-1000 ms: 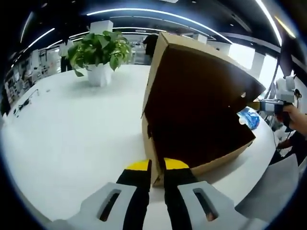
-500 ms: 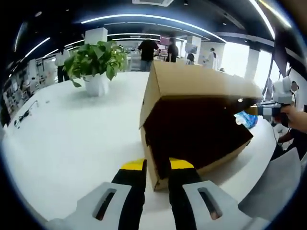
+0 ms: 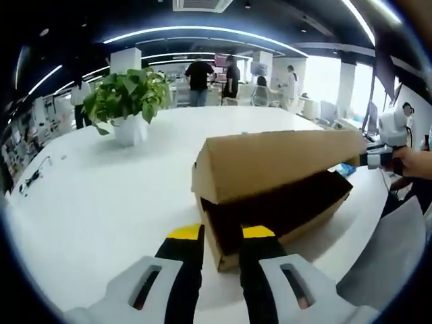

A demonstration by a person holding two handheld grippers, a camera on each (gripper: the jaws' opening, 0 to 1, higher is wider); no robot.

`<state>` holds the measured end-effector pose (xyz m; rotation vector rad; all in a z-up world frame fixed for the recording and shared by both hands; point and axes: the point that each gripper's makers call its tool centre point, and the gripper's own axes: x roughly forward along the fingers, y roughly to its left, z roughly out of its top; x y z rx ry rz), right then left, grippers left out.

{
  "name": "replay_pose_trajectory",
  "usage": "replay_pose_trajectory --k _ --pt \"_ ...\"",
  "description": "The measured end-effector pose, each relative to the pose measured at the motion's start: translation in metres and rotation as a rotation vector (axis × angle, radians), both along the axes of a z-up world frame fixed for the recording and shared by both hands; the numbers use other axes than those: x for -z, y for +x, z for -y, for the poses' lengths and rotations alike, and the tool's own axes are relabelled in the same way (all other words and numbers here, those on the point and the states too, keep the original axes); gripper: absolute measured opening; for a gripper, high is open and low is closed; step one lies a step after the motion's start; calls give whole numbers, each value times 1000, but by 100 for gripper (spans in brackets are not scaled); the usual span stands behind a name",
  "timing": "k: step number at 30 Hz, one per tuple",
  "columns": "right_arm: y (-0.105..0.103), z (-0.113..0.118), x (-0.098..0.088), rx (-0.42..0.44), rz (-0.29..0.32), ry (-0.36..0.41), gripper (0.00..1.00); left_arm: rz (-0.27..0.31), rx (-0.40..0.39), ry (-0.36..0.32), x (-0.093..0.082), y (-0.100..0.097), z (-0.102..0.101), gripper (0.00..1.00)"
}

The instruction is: Operate the shoe box by opening the lid, removing the specified soft item, and placing it in the target area until the item is outside and the box remains undamaged.

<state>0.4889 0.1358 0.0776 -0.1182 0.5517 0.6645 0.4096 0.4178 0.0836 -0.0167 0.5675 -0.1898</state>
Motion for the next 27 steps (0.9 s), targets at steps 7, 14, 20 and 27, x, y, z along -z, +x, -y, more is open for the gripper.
replay_pose_trajectory --k 7,14,20,27 --pt "-7 -1 -1 -35 19 -3 9 2 1 9 0 -3 -2 19" --pt "-16 -3 3 -76 38 -8 10 6 15 14 0 -4 0 20" --pt "-25 -5 5 -111 44 -10 9 3 37 24 3 -7 4 21" --pt "-31 -6 4 -128 51 -5 14 6 57 37 4 -11 5 23"
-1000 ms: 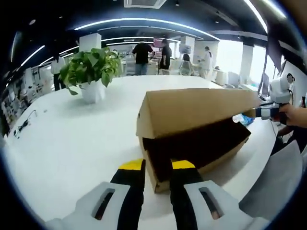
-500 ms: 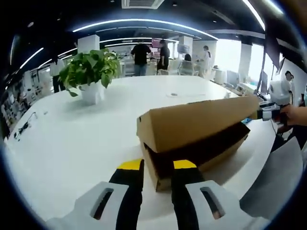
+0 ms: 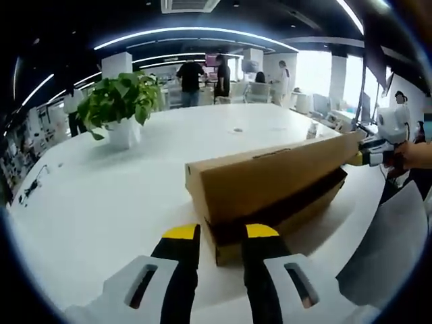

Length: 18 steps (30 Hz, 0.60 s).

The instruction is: Operate the shoe box by opening the lid, removing the specified soft item, and placing it in the target area until the item is outside and the box remains undamaged.

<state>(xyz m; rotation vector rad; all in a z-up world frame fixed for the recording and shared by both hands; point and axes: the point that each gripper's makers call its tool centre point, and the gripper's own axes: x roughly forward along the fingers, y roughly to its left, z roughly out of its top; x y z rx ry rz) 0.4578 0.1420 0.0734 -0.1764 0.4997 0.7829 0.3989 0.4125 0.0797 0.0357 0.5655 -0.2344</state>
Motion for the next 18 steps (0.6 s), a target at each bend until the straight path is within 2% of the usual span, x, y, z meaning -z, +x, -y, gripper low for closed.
replay_pose_trajectory --k 10,14,18 --pt "-13 -9 0 -62 -1 6 27 14 40 8 -1 -4 3 28" --pt "-15 -9 4 -65 -8 1 28 22 54 -11 -1 -5 8 28" --pt "-17 -9 7 -72 -15 -5 29 13 62 1 3 -6 10 29"
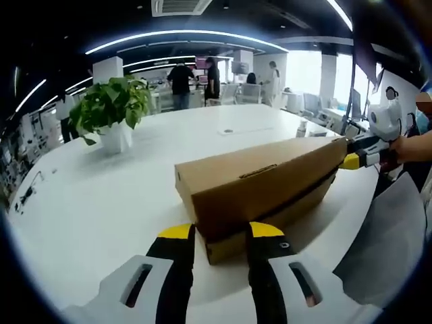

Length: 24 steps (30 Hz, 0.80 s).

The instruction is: Operate the shoe box by opening the lid, removing the specified soft item, and placing it in the target area until the item is outside and the box remains undamaged.

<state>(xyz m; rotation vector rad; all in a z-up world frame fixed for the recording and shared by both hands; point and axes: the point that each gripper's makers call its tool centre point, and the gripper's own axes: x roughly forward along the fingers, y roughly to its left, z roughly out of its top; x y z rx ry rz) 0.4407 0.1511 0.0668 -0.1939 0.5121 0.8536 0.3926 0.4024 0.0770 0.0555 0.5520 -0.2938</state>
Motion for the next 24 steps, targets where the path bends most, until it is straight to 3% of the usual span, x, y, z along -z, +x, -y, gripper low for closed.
replay_pose_trajectory --k 24 --pt "-5 -2 26 -30 -40 -57 31 -58 28 26 25 -3 2 30"
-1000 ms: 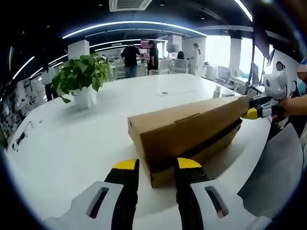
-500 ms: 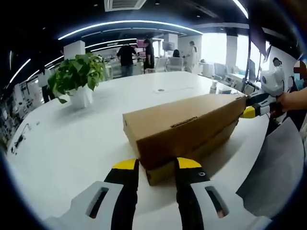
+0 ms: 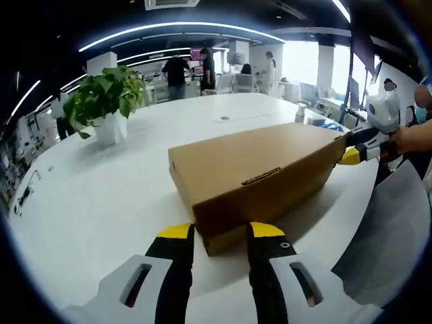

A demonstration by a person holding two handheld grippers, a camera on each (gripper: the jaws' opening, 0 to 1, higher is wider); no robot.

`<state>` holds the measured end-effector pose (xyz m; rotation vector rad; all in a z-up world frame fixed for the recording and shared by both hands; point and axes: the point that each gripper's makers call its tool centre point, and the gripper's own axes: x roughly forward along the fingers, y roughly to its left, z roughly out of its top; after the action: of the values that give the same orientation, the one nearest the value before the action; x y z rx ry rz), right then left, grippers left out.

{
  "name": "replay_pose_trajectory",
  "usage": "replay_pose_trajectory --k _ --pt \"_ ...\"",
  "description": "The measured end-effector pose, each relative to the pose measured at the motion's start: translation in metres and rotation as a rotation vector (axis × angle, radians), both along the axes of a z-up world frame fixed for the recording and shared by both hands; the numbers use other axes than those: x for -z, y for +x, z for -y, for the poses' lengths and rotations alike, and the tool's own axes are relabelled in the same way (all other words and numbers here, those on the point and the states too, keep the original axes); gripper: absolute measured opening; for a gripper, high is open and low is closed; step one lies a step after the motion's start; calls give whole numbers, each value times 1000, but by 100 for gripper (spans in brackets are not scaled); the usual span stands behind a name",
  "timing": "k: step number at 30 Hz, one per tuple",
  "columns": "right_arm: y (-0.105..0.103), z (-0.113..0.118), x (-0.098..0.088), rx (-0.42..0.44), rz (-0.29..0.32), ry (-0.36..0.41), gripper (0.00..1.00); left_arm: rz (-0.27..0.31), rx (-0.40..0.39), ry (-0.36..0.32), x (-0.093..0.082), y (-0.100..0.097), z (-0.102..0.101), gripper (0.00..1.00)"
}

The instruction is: Operate the shoe box by opening the lid, removing the specified soft item, and placing it in the target area until the item is outside and the box remains undamaged.

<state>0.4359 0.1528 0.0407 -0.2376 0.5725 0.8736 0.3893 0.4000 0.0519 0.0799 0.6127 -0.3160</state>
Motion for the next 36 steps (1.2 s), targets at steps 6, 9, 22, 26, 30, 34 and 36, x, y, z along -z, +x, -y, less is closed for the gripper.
replay_pose_trajectory --k 6,9,22,26,30,34,36 --pt "-1 -1 7 3 -23 -2 29 -11 -3 -4 5 -1 0 30" --pt "-1 -1 9 0 -26 -9 29 -16 -7 -10 8 -1 0 30" --pt "1 4 13 3 -36 -28 33 -36 -23 -18 16 -1 -1 30" --pt "0 8 10 3 -32 -25 34 -28 -20 -18 10 -2 -2 30" --pt "0 10 2 4 -20 -10 33 -15 -10 -11 3 -3 -1 30" --pt "2 9 -5 2 -9 -1 34 -4 -2 -5 -1 0 -1 30" --pt "2 7 -8 -6 -3 4 34 -1 2 -2 -2 1 -1 30"
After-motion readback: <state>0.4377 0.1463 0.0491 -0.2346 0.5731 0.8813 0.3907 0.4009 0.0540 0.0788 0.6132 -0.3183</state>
